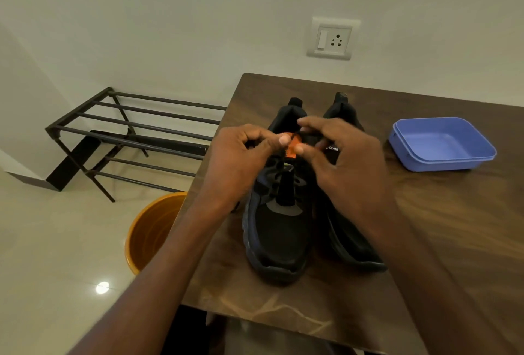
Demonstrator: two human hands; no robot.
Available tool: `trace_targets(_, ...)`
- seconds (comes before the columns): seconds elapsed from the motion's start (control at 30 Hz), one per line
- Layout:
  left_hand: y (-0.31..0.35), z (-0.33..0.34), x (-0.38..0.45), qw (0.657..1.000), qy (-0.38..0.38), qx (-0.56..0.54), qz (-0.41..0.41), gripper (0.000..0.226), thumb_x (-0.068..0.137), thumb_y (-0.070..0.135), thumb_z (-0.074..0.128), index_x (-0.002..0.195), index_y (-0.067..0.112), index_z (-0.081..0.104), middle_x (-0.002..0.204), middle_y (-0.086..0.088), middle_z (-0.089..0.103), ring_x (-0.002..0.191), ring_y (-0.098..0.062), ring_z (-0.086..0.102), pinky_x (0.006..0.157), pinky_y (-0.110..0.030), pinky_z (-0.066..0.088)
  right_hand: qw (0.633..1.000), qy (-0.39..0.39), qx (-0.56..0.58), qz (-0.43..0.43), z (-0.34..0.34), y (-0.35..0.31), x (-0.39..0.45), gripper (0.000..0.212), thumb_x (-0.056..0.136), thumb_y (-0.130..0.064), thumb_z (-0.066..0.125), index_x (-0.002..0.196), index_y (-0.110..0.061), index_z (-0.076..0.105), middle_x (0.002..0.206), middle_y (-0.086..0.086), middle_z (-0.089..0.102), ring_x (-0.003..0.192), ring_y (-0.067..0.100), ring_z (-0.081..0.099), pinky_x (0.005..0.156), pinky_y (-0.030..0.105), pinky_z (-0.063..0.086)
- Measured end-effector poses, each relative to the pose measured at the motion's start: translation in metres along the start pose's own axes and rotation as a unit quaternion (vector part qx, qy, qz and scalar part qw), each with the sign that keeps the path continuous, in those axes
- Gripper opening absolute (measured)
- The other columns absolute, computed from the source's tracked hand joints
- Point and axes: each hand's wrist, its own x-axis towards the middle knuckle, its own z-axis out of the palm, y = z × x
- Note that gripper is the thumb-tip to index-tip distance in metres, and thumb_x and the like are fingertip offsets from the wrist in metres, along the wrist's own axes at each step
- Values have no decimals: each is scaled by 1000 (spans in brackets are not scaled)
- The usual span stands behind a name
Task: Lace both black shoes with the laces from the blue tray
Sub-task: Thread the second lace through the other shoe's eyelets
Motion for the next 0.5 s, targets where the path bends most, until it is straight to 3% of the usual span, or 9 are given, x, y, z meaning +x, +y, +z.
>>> trace_targets(0.1,0,5,2,999,-15,44,22,9,93,33,73,90,25,78,89,4,70,86,-7,66,74,-16,52,999,-9,24,24,7,-1,2,25,96,-16,71,119,-25,75,113,-8,75,104,3,67,99,32,56)
trace_targets(0.17,0,6,3,998,-24,53,28,13,91,37,71,93,24,76,90,5,67,87,-4,64,74,-12,50,998,-23,36,44,6,5,2,26,96,-16,71,119,-27,74,112,-11,74,103,-1,64,98,21,52)
trace_targets(0.23,-3,7,3,997,-32,63,36,17,89,41,71,92,24,75,92,6,65,89,-6,64,75,-14,51,997,-51,41,36,3,11,1,29,95,-20,71,122,-31,72,109,-15,70,99,-2,61,92,13,48)
trace_targets(0.3,-8,8,6,994,-35,97,41,21,89,43,72,91,23,77,95,4,62,92,-11,61,76,-19,51,997,-59,36,20,3,13,2,24,93,-25,74,115,-32,74,98,-16,65,92,1,60,82,13,49)
trace_targets(0.4,-13,8,9,991,-19,121,62,33,98,48,59,103,20,76,107,3,62,104,-15,59,85,-31,53,998,5,61,35,3,11,5,9,92,-26,75,99,-30,74,90,-17,67,87,2,64,77,14,52)
trace_targets(0.5,-28,2,11,980,-20,174,90,29,104,24,52,126,32,69,131,9,59,124,-18,54,99,-43,52,985,55,145,79,2,4,10,15,99,-19,66,102,-32,72,88,-17,72,78,3,69,74,14,55)
